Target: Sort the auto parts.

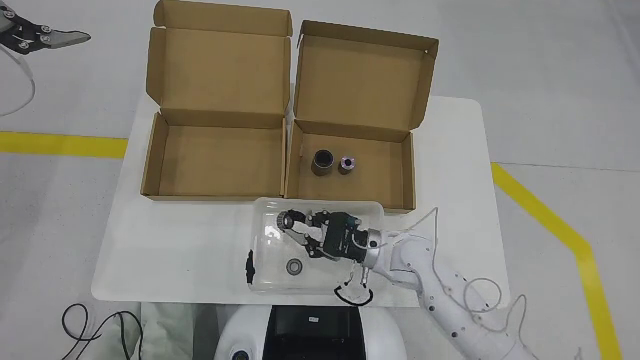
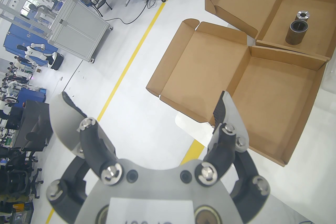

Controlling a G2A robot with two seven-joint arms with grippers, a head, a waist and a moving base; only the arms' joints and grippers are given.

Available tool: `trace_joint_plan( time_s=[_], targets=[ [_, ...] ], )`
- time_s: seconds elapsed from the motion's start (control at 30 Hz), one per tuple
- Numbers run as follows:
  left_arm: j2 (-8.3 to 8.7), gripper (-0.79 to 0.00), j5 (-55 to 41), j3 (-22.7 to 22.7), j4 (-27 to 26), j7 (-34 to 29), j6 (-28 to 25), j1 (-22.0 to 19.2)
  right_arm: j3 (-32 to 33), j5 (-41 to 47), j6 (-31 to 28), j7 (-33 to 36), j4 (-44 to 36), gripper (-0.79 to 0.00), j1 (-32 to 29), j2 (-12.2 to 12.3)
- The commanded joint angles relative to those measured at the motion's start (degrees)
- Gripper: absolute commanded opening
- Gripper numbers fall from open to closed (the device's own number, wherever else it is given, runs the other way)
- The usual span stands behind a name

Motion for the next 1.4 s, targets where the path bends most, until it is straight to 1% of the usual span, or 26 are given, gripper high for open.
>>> trace_joint_plan(
  time_s=[0.0,0.3,0.5,0.73,0.93,1.17,1.37],
  targets=[
    [0.0,0.0,0.0,0.0,0.0,0.0,0.0,0.0,-0.1,0.1,-0.5,-2.4,0.4,-0.785,0.7,-0.1],
    [0.0,0.0,0.0,0.0,0.0,0.0,0.0,0.0,-0.1,0.4,-2.7,-12.9,2.1,-0.785,3.9,-0.6],
    [0.0,0.0,0.0,0.0,0.0,0.0,0.0,0.0,0.1,0.1,-2.3,-16.6,1.3,-0.785,5.9,-0.9],
    [0.0,0.0,0.0,0.0,0.0,0.0,0.0,0.0,-0.6,0.7,-1.1,-15.6,-2.1,-0.785,9.1,-1.7],
    [0.0,0.0,0.0,0.0,0.0,0.0,0.0,0.0,-0.9,2.3,-0.2,-11.6,-5.3,-0.785,12.3,-2.4],
    [0.0,0.0,0.0,0.0,0.0,0.0,0.0,0.0,0.0,6.9,-0.7,-6.8,-6.3,-0.785,15.8,-3.0],
    [0.0,0.0,0.0,0.0,0.0,0.0,0.0,0.0,0.9,8.4,-0.8,-7.6,-6.9,-0.785,16.7,-3.3]
  ],
)
